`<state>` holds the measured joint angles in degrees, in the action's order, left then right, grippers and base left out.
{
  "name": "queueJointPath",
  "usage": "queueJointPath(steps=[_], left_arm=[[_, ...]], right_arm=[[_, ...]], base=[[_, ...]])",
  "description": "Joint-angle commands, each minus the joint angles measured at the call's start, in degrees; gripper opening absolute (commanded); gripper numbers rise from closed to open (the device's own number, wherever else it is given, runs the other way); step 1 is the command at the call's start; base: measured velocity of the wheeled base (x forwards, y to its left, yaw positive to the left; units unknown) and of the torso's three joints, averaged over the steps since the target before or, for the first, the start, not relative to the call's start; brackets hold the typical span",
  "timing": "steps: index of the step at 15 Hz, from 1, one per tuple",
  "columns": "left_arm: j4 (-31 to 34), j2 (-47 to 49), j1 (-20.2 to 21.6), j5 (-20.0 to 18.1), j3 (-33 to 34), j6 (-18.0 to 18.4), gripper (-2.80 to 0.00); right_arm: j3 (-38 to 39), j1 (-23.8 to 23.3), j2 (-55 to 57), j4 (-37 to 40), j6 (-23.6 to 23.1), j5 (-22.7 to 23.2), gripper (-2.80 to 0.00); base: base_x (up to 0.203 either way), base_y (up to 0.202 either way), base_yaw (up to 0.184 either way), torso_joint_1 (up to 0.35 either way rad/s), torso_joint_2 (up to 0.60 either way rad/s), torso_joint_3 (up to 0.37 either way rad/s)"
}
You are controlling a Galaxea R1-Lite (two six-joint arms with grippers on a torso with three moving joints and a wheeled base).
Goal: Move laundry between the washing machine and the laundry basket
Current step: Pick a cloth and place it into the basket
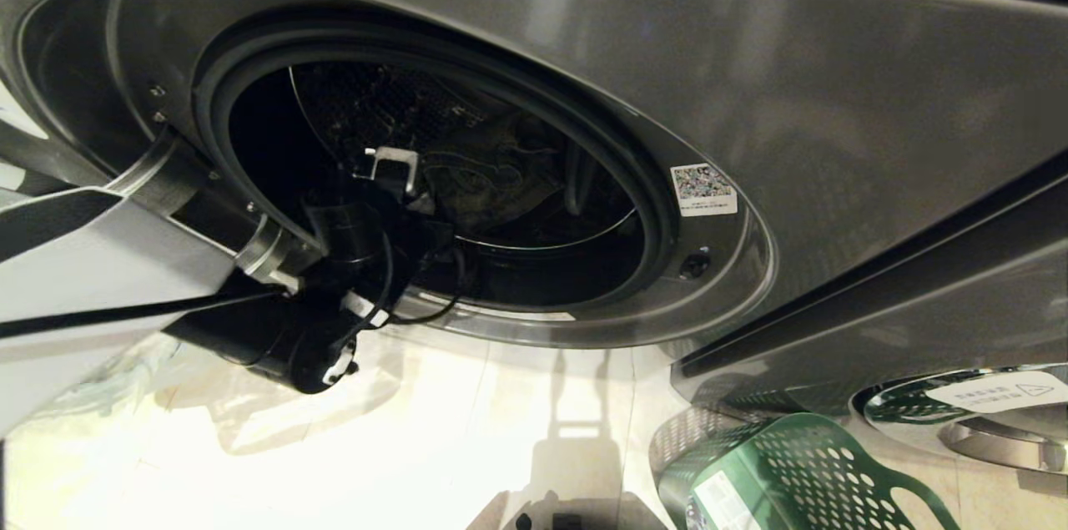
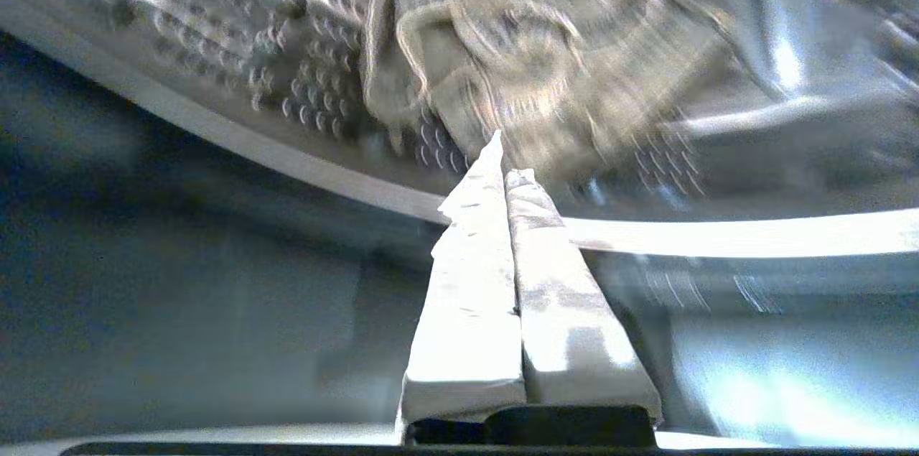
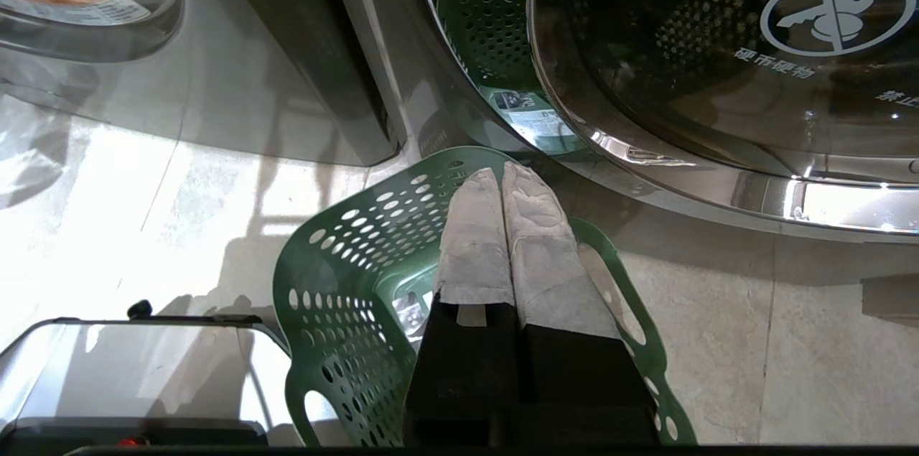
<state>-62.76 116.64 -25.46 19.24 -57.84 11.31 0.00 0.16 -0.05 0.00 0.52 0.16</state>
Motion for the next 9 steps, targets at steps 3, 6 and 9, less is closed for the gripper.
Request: queueJointPath(steps=[3, 6, 9], left_arm=[[-0.2, -16.6, -0.5, 0.6, 15.0, -1.1, -2.80], [-0.2, -26.4, -0.4, 4.5, 25.0, -4.0, -2.80], [2.4, -37.0, -0.4, 6.0, 32.7, -5.7, -2.80]], right_arm=[[0.0, 0.0, 0.0, 0.0, 0.0, 0.0, -2.80], [0.0, 0.0, 0.0, 0.0, 0.0, 0.0, -2.80], [0.0, 0.0, 0.0, 0.0, 0.0, 0.0, -2.80]], base=[[0.000, 0.000, 0.000, 0.000, 0.00, 0.000], [0.000, 0.000, 0.000, 0.000, 0.00, 0.000], [0.000, 0.000, 0.000, 0.000, 0.00, 0.000]])
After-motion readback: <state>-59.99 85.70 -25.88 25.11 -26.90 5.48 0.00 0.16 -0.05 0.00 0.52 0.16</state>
